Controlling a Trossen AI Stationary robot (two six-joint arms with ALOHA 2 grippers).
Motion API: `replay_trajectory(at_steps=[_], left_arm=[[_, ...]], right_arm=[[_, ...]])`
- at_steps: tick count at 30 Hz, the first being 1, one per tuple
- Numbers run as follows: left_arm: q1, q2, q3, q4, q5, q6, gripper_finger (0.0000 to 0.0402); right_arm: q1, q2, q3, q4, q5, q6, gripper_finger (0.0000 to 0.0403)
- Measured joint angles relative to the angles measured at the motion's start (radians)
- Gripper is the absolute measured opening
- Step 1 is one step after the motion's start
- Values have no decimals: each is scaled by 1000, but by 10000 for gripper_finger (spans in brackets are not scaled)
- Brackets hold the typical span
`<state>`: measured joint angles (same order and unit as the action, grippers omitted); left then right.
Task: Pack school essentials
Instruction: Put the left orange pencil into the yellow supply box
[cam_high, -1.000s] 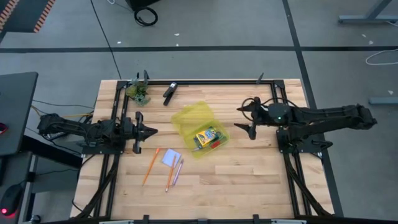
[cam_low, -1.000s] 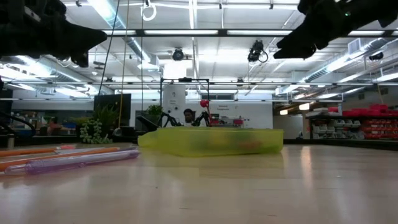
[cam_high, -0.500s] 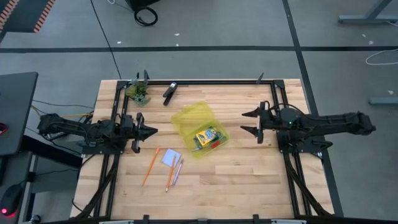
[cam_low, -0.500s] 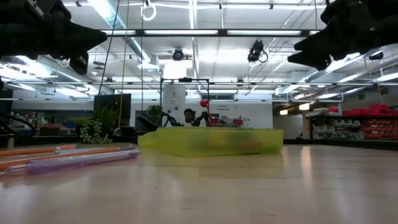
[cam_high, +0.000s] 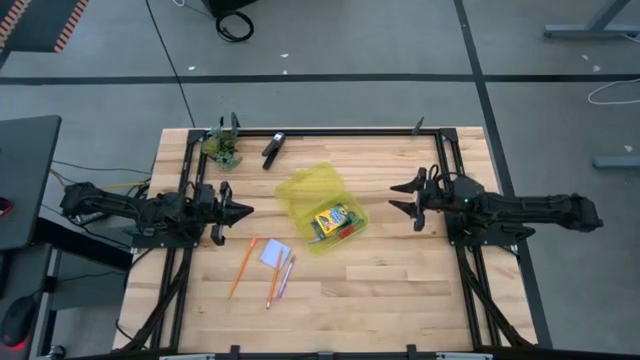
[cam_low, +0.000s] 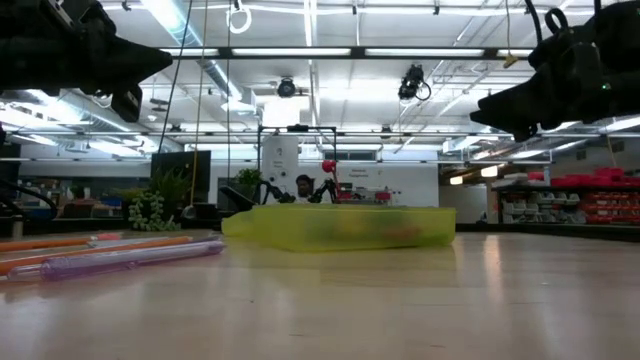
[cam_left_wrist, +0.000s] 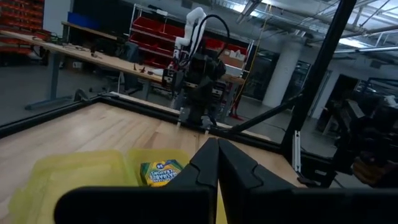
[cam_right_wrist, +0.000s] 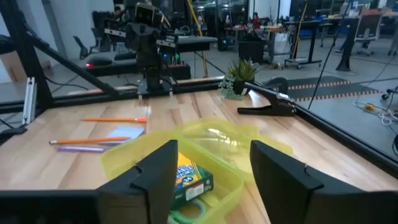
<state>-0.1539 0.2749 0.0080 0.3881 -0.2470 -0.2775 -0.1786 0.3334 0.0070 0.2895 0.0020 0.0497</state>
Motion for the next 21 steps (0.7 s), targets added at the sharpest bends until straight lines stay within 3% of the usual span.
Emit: replay_trajectory(at_steps=[7,12,16,21], left_arm=[[-15,43,7,-68,8,-46,9],[-14,165,140,-267,-7,-95,7],[-14,264,232,-500,-17,-215,8],[-15,362,290,-669,28,-360,8]], right_arm=[[-55,-22,0,-24,-63,-19,170],[-68,-20,0,-34,-3,2,157],[-68,-20,0,-50,3,-6,157],[-68,-18,0,-109,3,52,157]])
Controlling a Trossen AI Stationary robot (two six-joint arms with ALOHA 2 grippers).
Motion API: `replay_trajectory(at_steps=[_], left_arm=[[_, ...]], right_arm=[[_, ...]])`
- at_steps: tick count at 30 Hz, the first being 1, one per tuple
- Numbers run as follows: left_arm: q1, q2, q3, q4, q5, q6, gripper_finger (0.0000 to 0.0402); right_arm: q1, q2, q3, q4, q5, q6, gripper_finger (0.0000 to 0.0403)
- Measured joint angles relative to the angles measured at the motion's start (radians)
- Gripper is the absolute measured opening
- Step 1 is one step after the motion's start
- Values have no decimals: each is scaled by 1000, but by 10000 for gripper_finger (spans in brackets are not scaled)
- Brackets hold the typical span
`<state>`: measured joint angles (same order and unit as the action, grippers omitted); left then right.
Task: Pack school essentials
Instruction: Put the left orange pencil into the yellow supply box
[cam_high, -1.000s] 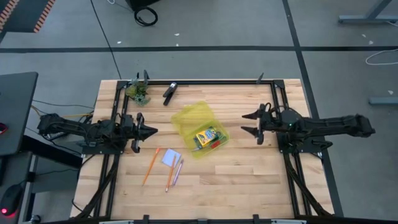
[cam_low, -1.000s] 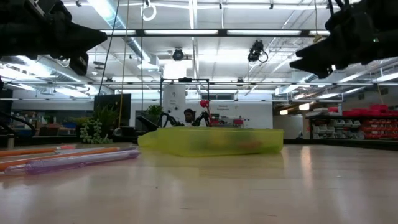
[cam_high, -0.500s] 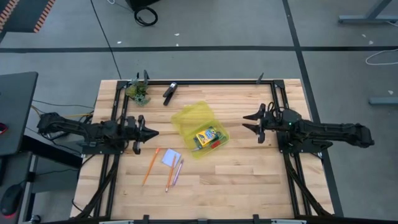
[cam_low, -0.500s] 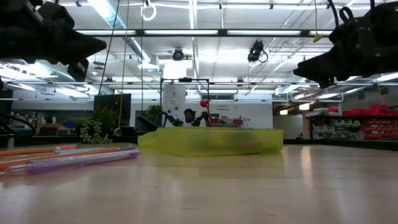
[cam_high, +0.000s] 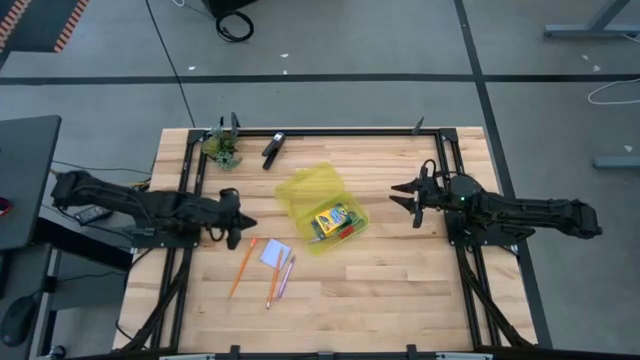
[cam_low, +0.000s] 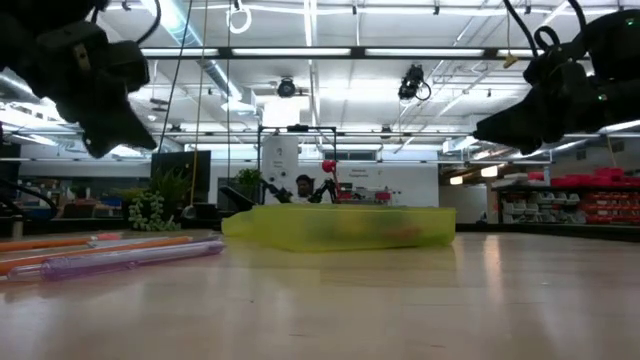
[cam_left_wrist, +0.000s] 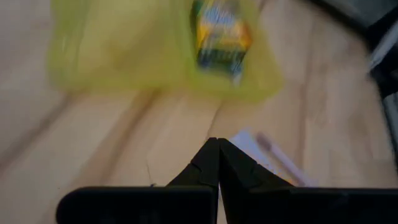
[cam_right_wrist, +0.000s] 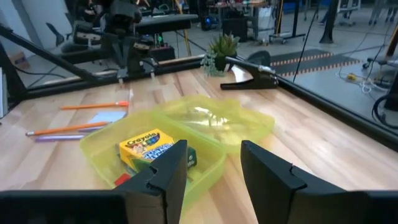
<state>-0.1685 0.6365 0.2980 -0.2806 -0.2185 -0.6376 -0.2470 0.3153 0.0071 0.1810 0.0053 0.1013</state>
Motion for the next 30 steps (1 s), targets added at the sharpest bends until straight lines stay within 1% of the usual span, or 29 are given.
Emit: replay_trajectory(at_steps=[5,12,16,21,26,30], left_arm=[[-48,81,30,-25,24,-69,10],[-136,214,121,-187,-19,-183,9],[-169,285,166,-278,-28,-297,10],[-195,365,191,-316,-29,-451,14],[-223,440,244,-423,-28,-627,23],[-236,494,316,-523,-28,-700,34]], right_arm=[[0,0,0,-9,1,2,157],[0,0,0,-9,1,4,157],[0,0,0,-9,1,3,157],[0,0,0,-9,1,3,157],[0,0,0,-9,1,3,157],[0,0,0,-9,1,3,157]])
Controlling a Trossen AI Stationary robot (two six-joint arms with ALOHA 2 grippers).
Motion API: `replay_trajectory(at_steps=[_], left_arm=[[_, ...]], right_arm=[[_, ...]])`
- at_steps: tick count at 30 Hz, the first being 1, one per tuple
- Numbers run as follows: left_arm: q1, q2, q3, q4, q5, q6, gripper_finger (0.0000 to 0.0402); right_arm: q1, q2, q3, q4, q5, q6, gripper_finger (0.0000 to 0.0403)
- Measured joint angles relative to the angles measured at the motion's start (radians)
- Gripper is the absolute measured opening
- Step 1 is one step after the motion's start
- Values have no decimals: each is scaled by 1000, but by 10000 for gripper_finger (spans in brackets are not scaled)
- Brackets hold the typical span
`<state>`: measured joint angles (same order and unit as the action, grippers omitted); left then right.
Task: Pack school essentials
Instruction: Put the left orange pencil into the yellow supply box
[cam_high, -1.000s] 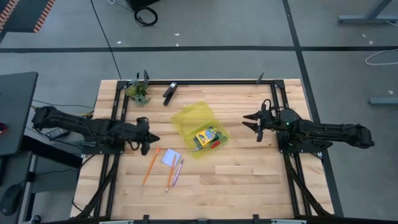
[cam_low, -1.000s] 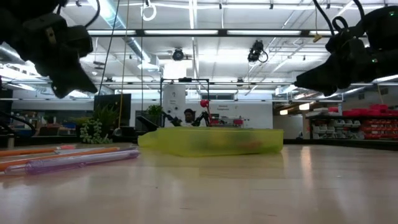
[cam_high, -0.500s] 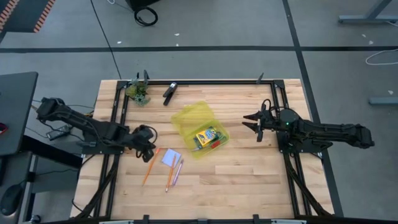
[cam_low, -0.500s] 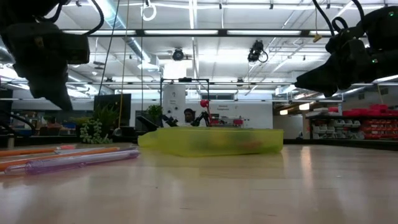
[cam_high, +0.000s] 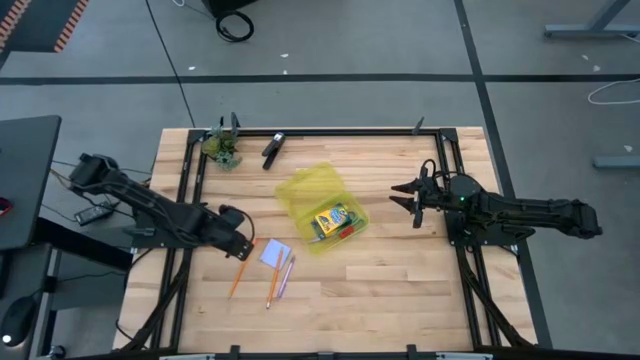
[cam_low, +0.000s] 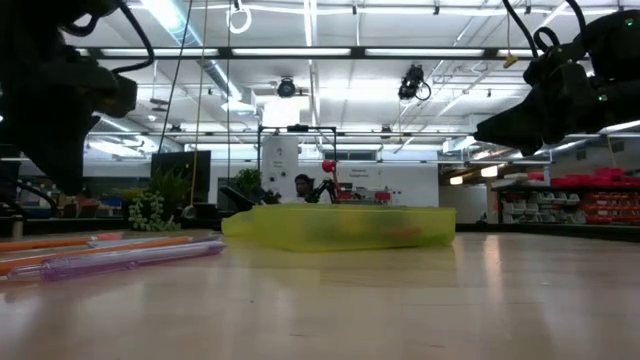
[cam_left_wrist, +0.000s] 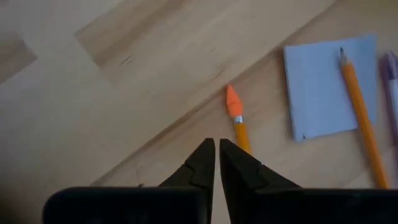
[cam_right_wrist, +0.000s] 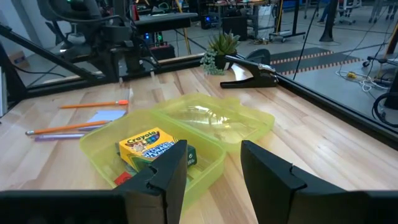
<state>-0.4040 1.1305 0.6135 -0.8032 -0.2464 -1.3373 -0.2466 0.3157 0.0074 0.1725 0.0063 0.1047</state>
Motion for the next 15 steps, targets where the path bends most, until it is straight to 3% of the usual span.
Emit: replay_trajectory(at_steps=[6,15], left_arm=[[0,82,61,2,19,-40,66],[0,211,61,71,116,-58,111]], right_arm=[[0,0,0,0,0,0,157],[0,0,0,0,0,0,157]])
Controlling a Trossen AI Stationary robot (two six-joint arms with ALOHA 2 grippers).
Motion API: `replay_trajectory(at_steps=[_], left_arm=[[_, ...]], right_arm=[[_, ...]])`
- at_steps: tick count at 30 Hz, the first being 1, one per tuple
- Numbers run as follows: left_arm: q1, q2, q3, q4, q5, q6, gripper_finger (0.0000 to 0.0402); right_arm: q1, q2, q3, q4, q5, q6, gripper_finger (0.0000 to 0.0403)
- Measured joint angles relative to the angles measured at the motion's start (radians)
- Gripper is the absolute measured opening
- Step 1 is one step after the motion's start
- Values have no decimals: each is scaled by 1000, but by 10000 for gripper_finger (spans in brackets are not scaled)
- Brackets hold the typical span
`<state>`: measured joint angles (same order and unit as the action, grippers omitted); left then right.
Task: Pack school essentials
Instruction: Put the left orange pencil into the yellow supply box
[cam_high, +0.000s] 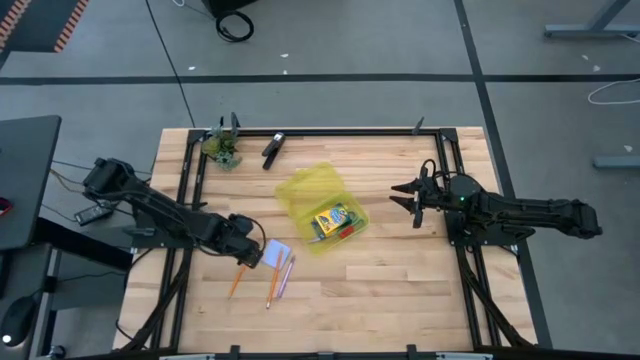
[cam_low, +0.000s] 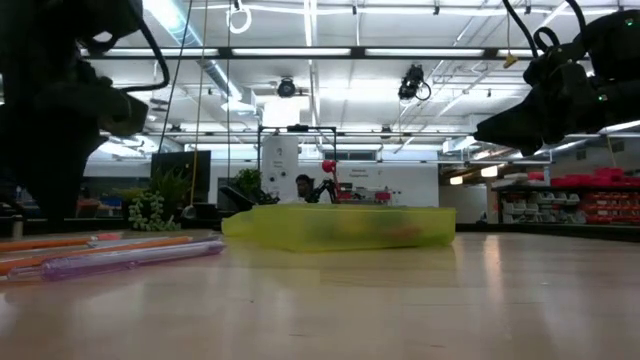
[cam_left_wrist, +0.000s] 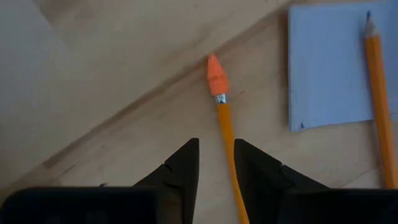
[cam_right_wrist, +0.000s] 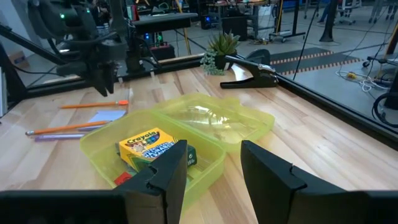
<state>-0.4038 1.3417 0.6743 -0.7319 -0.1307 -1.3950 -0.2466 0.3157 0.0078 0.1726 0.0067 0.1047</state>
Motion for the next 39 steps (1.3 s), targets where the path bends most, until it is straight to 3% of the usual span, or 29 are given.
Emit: replay_trajectory(at_steps=[20,33,39], left_arm=[[0,114,0,107,24,-15,94],[-4,137,2,103,43,10,38],[-12,138,2,104,39,13,31]], right_arm=[[0,0,0,-3,0,0,157],[0,0,0,-7,0,0,157],[0,0,0,-7,0,0,157]])
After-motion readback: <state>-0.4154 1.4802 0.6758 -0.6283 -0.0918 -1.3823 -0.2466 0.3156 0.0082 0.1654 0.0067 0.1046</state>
